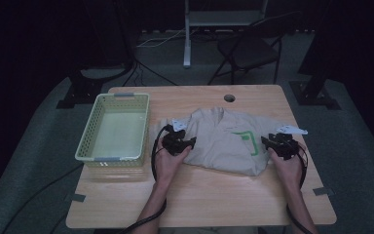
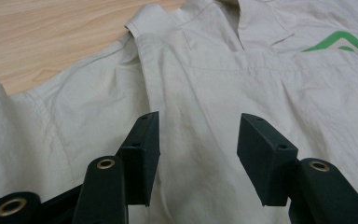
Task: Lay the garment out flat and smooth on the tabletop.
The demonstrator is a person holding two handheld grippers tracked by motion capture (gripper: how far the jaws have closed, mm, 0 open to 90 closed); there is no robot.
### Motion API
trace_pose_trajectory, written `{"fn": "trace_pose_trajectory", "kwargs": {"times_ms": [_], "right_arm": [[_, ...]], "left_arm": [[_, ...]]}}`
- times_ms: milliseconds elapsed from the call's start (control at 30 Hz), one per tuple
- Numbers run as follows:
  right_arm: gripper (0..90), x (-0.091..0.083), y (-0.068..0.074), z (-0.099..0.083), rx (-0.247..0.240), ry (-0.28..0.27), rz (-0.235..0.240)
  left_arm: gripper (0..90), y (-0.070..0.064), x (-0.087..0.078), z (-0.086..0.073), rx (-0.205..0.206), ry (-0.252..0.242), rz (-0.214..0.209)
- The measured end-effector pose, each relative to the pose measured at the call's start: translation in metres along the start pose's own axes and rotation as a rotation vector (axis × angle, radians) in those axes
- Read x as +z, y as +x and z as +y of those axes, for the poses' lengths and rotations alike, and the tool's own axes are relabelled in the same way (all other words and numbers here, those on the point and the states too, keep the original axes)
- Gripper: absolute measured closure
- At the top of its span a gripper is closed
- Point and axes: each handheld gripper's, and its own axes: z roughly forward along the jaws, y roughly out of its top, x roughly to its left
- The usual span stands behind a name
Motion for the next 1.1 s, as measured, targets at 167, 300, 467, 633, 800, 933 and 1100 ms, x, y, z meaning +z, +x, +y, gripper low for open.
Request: {"fn": "trace_pose_trajectory", "kwargs": {"times_ms": [167, 300, 467, 633, 800, 933, 1100], "right_arm": [[61.5, 0.002, 0.001, 0.0, -0.011, 0.014, 0.003], [61.5, 0.003, 0.002, 0.0, -0.012, 0.019, 0.006], [60.3, 0.006, 0.002, -0.001, -0.018, 0.041, 0.015], [60.3, 0.008, 0.003, -0.001, -0.029, 0.054, 0.013], [60.3, 0.01, 0.004, -0.002, -0.031, 0.063, 0.017], [60.1, 0.011, 0.003, -0.002, -0.03, 0.069, 0.021], [59.9, 0.011, 0.003, -0.003, -0.024, 0.069, 0.025]], "left_arm": [[48.7, 0.002, 0.001, 0.006, -0.01, -0.005, -0.002], [48.7, 0.004, 0.002, 0.011, -0.019, -0.006, -0.005], [47.9, 0.006, 0.004, 0.017, -0.029, -0.009, -0.004], [46.6, 0.009, 0.006, 0.023, -0.044, -0.014, -0.013], [46.2, 0.013, 0.008, 0.026, -0.065, -0.015, -0.023], [46.0, 0.016, 0.011, 0.027, -0.084, -0.008, -0.025], [45.3, 0.018, 0.015, 0.028, -0.097, 0.001, -0.031]]}}
